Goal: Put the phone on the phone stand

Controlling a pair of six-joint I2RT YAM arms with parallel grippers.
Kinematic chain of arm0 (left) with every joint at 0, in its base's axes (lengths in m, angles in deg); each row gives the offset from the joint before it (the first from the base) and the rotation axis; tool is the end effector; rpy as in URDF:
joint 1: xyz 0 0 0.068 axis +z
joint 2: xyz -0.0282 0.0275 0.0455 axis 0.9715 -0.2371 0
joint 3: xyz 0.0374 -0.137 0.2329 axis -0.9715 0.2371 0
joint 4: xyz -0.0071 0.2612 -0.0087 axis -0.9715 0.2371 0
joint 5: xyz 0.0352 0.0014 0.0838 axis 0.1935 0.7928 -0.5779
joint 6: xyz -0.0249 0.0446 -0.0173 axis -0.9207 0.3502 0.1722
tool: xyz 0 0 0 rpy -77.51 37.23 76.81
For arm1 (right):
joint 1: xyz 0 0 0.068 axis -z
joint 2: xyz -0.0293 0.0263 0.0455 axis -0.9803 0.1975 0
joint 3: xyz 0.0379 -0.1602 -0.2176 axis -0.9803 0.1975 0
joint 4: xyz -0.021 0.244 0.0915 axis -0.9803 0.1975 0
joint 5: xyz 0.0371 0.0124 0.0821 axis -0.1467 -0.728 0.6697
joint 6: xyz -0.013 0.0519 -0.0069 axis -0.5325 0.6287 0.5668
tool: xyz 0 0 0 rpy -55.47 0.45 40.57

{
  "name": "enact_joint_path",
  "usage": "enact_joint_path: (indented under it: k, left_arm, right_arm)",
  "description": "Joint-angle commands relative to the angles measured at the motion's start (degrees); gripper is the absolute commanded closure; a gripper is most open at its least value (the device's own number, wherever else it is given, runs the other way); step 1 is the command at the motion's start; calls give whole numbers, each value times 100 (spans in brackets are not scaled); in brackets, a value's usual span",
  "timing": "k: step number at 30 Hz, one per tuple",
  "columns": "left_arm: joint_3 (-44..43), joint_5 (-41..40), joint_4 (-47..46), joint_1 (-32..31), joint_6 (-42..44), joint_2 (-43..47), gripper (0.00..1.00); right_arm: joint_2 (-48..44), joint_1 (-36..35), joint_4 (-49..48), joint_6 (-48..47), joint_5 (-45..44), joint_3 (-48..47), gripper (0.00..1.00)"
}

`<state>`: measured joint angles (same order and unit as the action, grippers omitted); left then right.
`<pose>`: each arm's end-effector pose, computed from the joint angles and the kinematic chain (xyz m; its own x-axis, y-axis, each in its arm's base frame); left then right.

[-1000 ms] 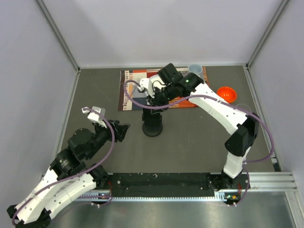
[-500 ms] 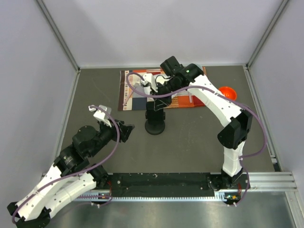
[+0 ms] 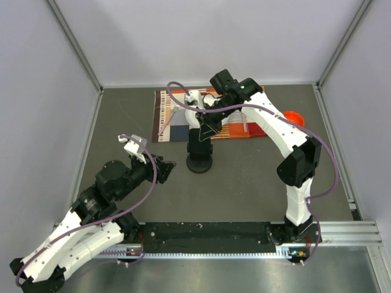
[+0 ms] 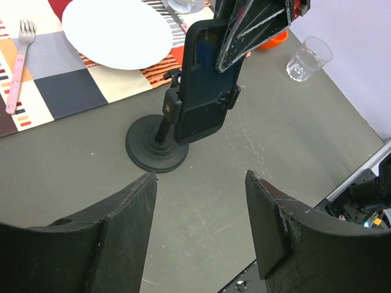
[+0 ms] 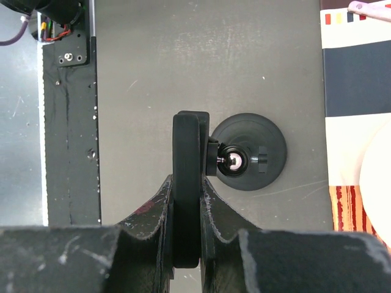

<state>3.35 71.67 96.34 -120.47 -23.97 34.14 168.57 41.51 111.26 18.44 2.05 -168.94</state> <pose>0.0851 -0.0773 0.3375 -0.3565 -0.1729 -0.9182 0.5220 0.7782 -0.3492 0.3075 0.2626 0.3600 -0.1791 -0.6726 -0.7180 -0.9742 0.0192 0.2250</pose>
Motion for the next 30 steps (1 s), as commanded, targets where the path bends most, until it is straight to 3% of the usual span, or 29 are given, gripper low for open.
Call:
enact_joint_path:
  k: [1,7,8,11,16,17,18,25,28,30]
  left_arm:
    - [49,141,-376,-3,99,-60,35]
    - [5,185,-411,-11,108,-68,35]
    - [-4,185,-394,-3,117,-95,35]
    - [40,193,-420,-3,126,-121,35]
    - [-39,299,-464,-3,134,-174,35]
    - [-48,334,-482,-3,143,-191,35]
    - [-74,343,-464,-3,152,-209,35]
    - [14,483,-666,-3,161,-358,35]
    - [-4,475,-719,-3,205,-437,35]
    - [-4,501,-745,-11,231,-464,35]
  right_arm:
    - [320,124,320,33,120,-122,100]
    - [452,133,355,85,103,-228,100]
    - [452,124,346,103,68,-280,89]
    - [461,124,311,208,-38,-438,70]
    - [23,81,-277,533,-635,-175,48]
    - [-48,89,-313,560,-636,-123,26]
    - [-127,80,-365,604,-662,-79,15]
    - [-953,89,-1042,1069,-917,642,9]
    - [-1383,89,-1437,1332,-987,1010,1]
    - [-1865,89,-2014,1509,-1432,1510,1]
